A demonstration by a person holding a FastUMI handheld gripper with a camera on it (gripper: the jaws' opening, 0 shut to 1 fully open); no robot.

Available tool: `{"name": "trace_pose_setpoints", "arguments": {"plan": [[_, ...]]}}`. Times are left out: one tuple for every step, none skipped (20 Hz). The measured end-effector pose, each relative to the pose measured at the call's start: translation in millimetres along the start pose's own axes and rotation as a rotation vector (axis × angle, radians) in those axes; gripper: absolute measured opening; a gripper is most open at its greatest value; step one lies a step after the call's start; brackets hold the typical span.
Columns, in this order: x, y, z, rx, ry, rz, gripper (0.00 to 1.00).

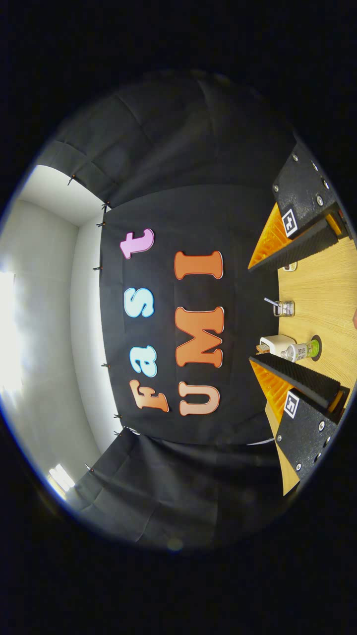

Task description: Take the bottle from table, then pour the juice into the cup, finally place the bottle on the coaster

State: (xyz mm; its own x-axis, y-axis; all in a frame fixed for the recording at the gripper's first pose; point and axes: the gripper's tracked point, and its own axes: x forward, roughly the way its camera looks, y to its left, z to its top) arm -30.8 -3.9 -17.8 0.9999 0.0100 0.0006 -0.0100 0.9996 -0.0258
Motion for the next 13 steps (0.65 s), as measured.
{"name": "trace_pose_setpoints", "arguments": {"plan": [[-1,1,0,-0.011,-0.003,-0.003,0.96],[0,3,-1,-0.015,-0.003,-0.003,0.97],[-2,8,-2,-0.018,0.001,0.010,0.96],[-3,13,-3,-0.021,0.005,0.019,0.96],[-3,16,-2,-0.028,0.004,0.028,0.96],[-1,18,-4,-0.037,0.003,0.028,0.97],[0,18,-3,-0.041,0.007,0.028,0.97],[-1,21,-5,-0.042,0.017,0.030,0.97],[-3,24,-6,-0.040,0.018,0.036,0.96],[-3,28,-4,-0.042,0.015,0.041,0.97],[-1,29,-4,-0.045,0.014,0.037,0.97],[0,29,-4,-0.046,0.011,0.039,0.97],[0,28,-5,-0.045,0.012,0.036,0.97]]}}
